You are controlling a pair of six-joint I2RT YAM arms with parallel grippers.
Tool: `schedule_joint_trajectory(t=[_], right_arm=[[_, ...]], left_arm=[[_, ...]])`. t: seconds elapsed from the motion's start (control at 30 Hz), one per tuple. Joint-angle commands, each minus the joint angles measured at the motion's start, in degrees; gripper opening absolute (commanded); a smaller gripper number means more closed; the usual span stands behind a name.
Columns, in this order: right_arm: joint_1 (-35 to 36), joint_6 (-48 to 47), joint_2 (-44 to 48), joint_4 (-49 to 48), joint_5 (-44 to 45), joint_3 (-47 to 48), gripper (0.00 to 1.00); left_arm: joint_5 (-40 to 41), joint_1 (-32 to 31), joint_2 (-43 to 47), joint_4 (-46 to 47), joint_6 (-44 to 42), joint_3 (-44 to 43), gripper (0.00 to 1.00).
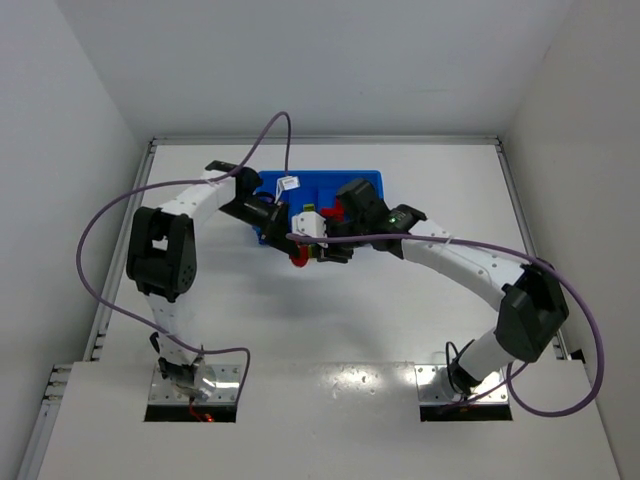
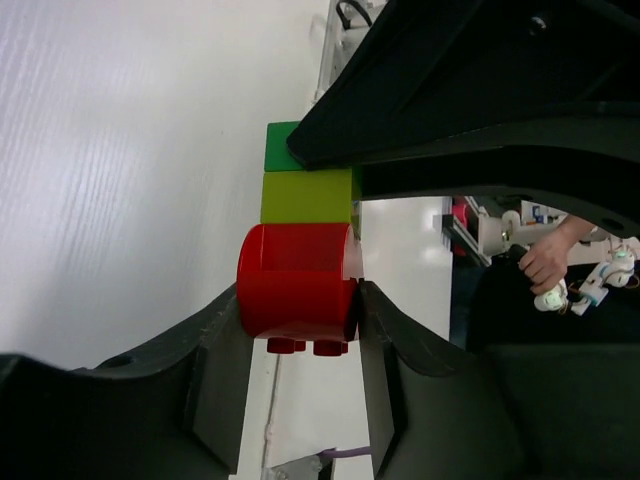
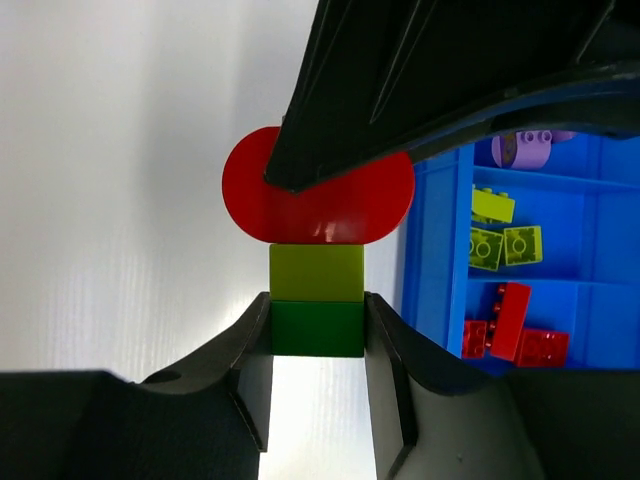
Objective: Sort the legos into containers by color
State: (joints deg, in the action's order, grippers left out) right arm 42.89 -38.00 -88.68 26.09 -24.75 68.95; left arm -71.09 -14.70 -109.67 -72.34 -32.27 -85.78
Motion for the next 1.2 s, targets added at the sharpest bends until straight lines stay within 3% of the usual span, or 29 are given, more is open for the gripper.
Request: schedule_joint_trajectory(t=[0.0,0.07,0.2,0.43,0.57,0.6,0.7,0.8,0.97,1.17], right_arm=[[0.3,1.0,-0.2,-3.5,0.8,3.0,0.09],[0.3,1.0,1.3,-3.5,2.9,1.4,0.09],[-2.0,0.4,5.4,-5.4,8.7,-5.0,0.08],[-8.3,0.4,12.1,-4.3,11.1,-11.7,0.07],[-11.9,4.3,12.7,-3.8,8.9,-12.3,0.07],[-12.6,8.0,12.7,-4.5,6.7,-11.7,0.07],[-15.6,19.4,8.3,-7.6,2.0,-8.3,0.07],[-19.2,29.5,0.2,-9.8,-1.4,-1.6,0.07],[-22.8,36.4,-13.2,-12.7,3.8,11.4,0.07],[-27.3,35.6,-23.0,-10.7,4.5,17.4,0.05]], left_arm=[[0.4,-0.7,-0.1,2.9,-0.3,-1.3,0.15],[0.4,0.0,0.9,2.9,-0.2,-0.5,0.00],[0.4,4.1,6.7,7.4,3.0,5.8,0.00],[6.1,10.2,18.9,12.2,5.6,16.5,0.00],[13.3,10.0,26.8,26.2,18.2,19.5,0.00],[18.8,9.5,28.6,29.4,20.6,20.0,0.00],[32.4,7.2,35.6,40.3,27.8,22.2,0.00],[39.7,6.6,40.5,46.6,32.2,24.2,0.00],[43.1,6.1,42.6,47.3,34.9,25.2,0.00],[43.8,6.1,46.4,47.3,34.9,26.4,0.00]])
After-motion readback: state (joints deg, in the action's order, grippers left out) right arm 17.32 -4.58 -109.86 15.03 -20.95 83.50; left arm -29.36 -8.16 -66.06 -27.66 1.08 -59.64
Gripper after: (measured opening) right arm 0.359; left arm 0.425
